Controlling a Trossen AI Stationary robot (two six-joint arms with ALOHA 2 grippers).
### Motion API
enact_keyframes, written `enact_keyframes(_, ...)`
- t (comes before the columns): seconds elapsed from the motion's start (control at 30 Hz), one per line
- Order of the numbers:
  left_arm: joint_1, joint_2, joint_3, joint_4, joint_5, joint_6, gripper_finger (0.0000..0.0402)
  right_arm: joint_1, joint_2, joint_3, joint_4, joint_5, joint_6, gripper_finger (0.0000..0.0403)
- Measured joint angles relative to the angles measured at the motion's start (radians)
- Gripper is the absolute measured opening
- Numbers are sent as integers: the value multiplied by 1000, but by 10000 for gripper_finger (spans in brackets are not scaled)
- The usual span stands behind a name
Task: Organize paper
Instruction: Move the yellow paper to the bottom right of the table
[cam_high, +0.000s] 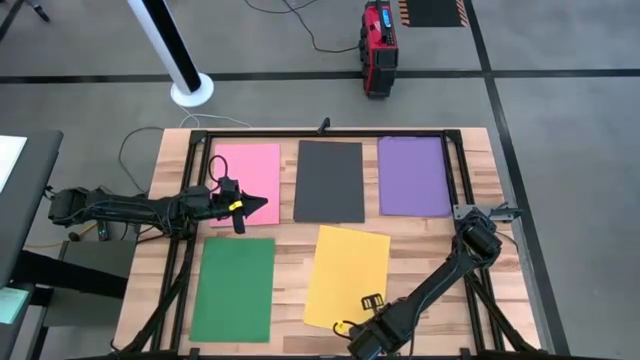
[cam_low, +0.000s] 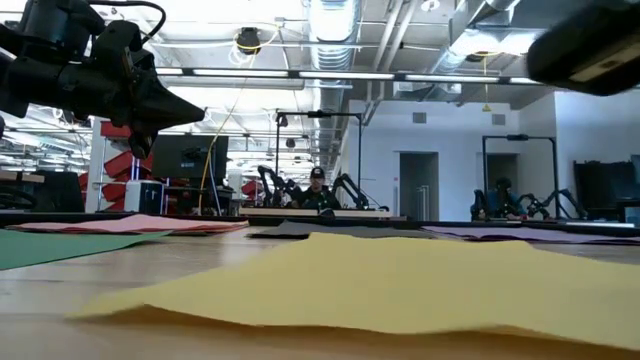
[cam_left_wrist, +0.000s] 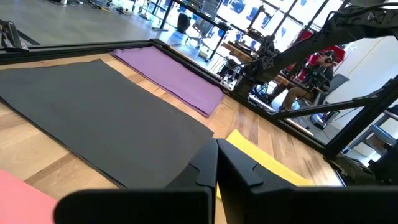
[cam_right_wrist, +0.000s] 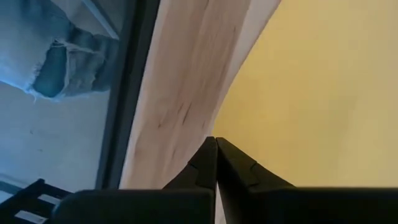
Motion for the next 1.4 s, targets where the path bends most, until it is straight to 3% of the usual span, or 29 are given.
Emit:
enact_keyframes(0.37,0,0,0,-32,-1,-2,0,12,1,0,-86,-77,202,89)
enact_keyframes(0.57,0,0,0,-41,-2,-16,0,12,1,0,-145,-95,243,94)
enact_keyframes(0.77,0,0,0,-43,-1,-30,0,12,-7,-1,-186,88,285,10)
enact_keyframes(1.07,0,0,0,-43,-2,-38,0,-4,-113,-94,-168,420,499,1)
enact_keyframes(1.4,0,0,0,-43,-9,-81,0,-98,-288,-468,310,587,701,0)
